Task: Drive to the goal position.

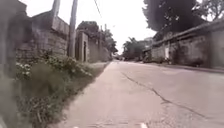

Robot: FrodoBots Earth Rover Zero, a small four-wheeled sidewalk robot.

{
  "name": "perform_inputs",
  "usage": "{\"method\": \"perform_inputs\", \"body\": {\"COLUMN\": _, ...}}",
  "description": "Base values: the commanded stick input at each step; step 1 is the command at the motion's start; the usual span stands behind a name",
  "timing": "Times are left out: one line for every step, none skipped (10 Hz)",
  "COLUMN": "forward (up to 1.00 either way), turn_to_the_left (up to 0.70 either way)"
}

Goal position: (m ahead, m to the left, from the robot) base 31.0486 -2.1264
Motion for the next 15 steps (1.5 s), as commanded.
{"method": "perform_inputs", "body": {"forward": 0.70, "turn_to_the_left": 0.00}}
{"method": "perform_inputs", "body": {"forward": 0.70, "turn_to_the_left": 0.00}}
{"method": "perform_inputs", "body": {"forward": 0.70, "turn_to_the_left": 0.00}}
{"method": "perform_inputs", "body": {"forward": 0.70, "turn_to_the_left": 0.00}}
{"method": "perform_inputs", "body": {"forward": 0.70, "turn_to_the_left": 0.00}}
{"method": "perform_inputs", "body": {"forward": 0.70, "turn_to_the_left": 0.00}}
{"method": "perform_inputs", "body": {"forward": 0.70, "turn_to_the_left": 0.00}}
{"method": "perform_inputs", "body": {"forward": 0.70, "turn_to_the_left": 0.00}}
{"method": "perform_inputs", "body": {"forward": 0.70, "turn_to_the_left": 0.00}}
{"method": "perform_inputs", "body": {"forward": 0.70, "turn_to_the_left": 0.00}}
{"method": "perform_inputs", "body": {"forward": 0.70, "turn_to_the_left": 0.00}}
{"method": "perform_inputs", "body": {"forward": 0.70, "turn_to_the_left": 0.00}}
{"method": "perform_inputs", "body": {"forward": 0.70, "turn_to_the_left": 0.00}}
{"method": "perform_inputs", "body": {"forward": 0.70, "turn_to_the_left": 0.00}}
{"method": "perform_inputs", "body": {"forward": 0.70, "turn_to_the_left": 0.00}}
